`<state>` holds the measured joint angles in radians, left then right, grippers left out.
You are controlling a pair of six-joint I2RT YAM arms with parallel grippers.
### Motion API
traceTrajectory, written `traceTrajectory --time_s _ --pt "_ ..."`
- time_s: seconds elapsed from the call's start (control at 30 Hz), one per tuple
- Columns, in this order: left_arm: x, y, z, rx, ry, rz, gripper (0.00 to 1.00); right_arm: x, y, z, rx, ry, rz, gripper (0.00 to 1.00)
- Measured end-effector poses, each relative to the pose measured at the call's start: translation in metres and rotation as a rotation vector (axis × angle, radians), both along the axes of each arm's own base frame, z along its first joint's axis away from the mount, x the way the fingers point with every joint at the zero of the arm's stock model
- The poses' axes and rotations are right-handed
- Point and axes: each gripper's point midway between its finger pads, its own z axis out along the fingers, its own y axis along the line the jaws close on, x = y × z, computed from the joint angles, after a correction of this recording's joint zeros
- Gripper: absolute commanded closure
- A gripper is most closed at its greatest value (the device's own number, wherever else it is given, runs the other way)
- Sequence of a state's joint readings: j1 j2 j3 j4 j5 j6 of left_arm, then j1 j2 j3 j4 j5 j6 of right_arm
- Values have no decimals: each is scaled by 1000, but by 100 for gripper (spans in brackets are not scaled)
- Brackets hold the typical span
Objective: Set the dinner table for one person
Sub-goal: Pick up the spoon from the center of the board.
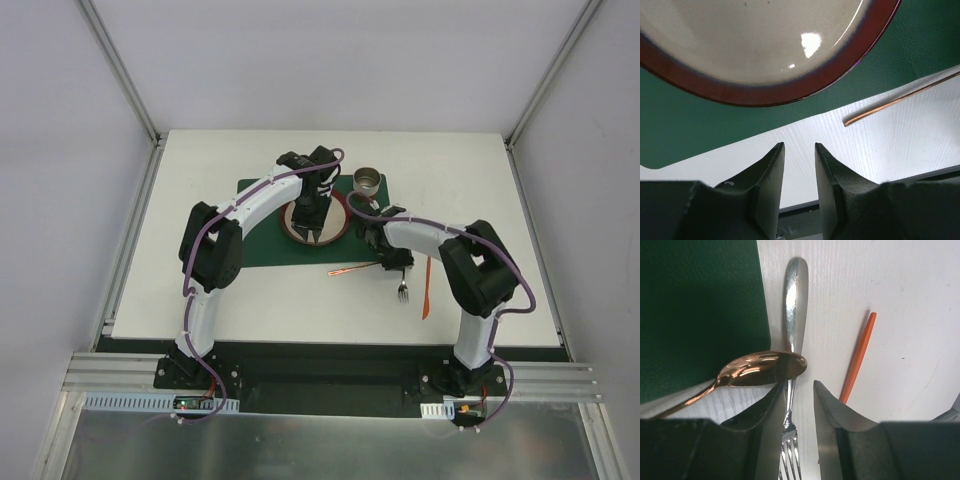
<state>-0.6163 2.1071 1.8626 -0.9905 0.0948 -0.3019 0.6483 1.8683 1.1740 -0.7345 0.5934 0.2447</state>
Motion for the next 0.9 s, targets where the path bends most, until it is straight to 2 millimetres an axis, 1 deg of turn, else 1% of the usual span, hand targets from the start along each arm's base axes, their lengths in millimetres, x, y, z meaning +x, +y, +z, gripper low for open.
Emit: traceTrajectory --time_s 0.13,0.33,0.47,0.7,0.8,0.9 --pt "0 0 0 1 1 0 71 11 2 4 3 -4 1 68" --pt "0 0 0 2 2 0 71 37 12 18 28 -46 7 68" --pt "0 1 0 4 1 0 72 49 14 19 30 -51 9 69" --pt "0 2 -5 15 9 1 72 47 13 16 40 -29 3 69" --pt "0 2 -10 22 19 1 72 41 12 14 49 -19 -2 69" --pt "-1 2 -12 25 22 1 72 36 10 17 52 -21 -11 68"
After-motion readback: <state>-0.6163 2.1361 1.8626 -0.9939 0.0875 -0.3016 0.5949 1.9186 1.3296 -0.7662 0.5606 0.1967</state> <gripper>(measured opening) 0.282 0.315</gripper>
